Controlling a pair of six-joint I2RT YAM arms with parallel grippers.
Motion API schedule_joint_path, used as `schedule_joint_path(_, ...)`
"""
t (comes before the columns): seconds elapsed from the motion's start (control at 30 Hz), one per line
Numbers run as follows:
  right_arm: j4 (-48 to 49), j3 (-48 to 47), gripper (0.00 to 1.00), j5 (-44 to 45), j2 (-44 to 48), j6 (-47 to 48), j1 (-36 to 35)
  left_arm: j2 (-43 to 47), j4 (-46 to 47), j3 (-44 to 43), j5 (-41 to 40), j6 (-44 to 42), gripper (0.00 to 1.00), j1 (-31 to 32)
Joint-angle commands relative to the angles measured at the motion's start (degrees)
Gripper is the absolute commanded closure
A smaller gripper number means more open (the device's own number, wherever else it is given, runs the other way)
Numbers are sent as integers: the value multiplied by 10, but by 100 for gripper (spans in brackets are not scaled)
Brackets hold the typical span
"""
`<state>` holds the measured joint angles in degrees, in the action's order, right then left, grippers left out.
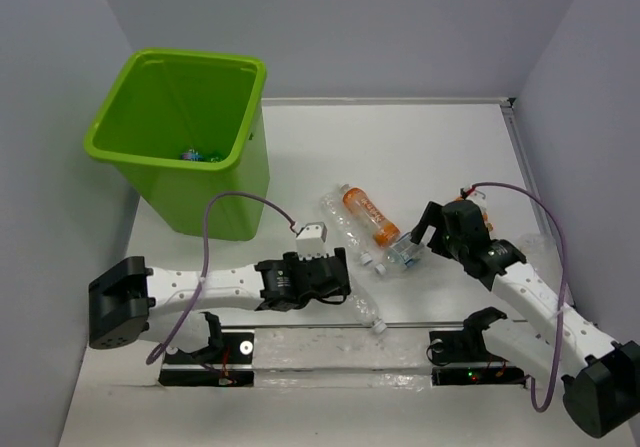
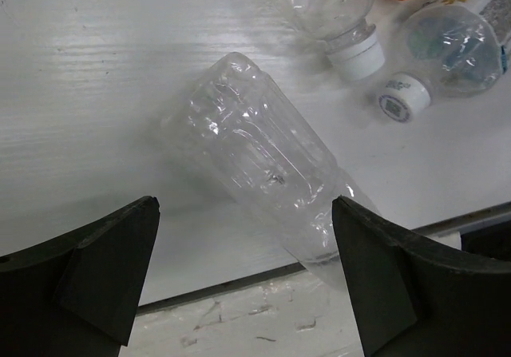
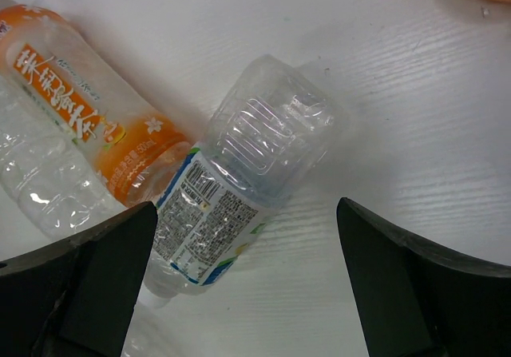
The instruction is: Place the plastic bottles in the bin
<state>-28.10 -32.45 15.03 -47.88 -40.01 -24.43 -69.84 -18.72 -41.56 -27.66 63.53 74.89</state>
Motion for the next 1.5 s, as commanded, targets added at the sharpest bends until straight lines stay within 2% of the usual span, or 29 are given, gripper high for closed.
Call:
schedule_joint_path(0.0,28,0,0,29,-30,-24,0,-56,30,-33,-37,55,1,2)
schedule_joint_path(0.17,88,5,0,25,-79,-26,0,-106,75,-36,-33,49,1,0)
schedule_joint_path(0.5,159,24,1,18,-182,-36,0,-164,84,-26,-63,50,1,-12)
schedule_joint_path(0.57,167,25,6,18,-193,-40,0,-172,83,-21,-68,52,1,-12)
schedule_joint_path(0.63,167,27,16,19,-195,-45,0,-180,81,-21,-72,49,4,-12)
schedule_joint_path(0.73,157,34,30,29,-175,-47,0,-184,79,-19,-74,42,14,-12)
schedule_joint_path(0.8,136,37,36,44,-135,-46,0,-175,78,-12,-72,37,20,-12)
schedule_joint_path(0.87,118,38,48,54,-102,-39,0,-166,79,-8,-73,32,29,-8)
schedule_joint_path(0.9,98,34,51,59,-68,-36,0,-155,79,-6,-80,20,34,0)
schedule_joint_path(1.0,61,20,58,50,-4,-24,0,-133,64,-18,-101,-1,42,29)
schedule_joint_path(1.13,24,-9,63,32,66,-8,0,-87,-12,-52,-131,1,45,57)
schedule_joint_path(1.3,9,-52,67,-1,130,10,0,59,-77,-111,-200,-30,49,62)
schedule_joint_path(1.43,22,-85,68,-52,129,18,0,174,-39,-177,-261,-148,51,61)
schedule_joint_path(1.47,35,-89,68,-69,124,19,0,203,1,-211,-272,-220,51,58)
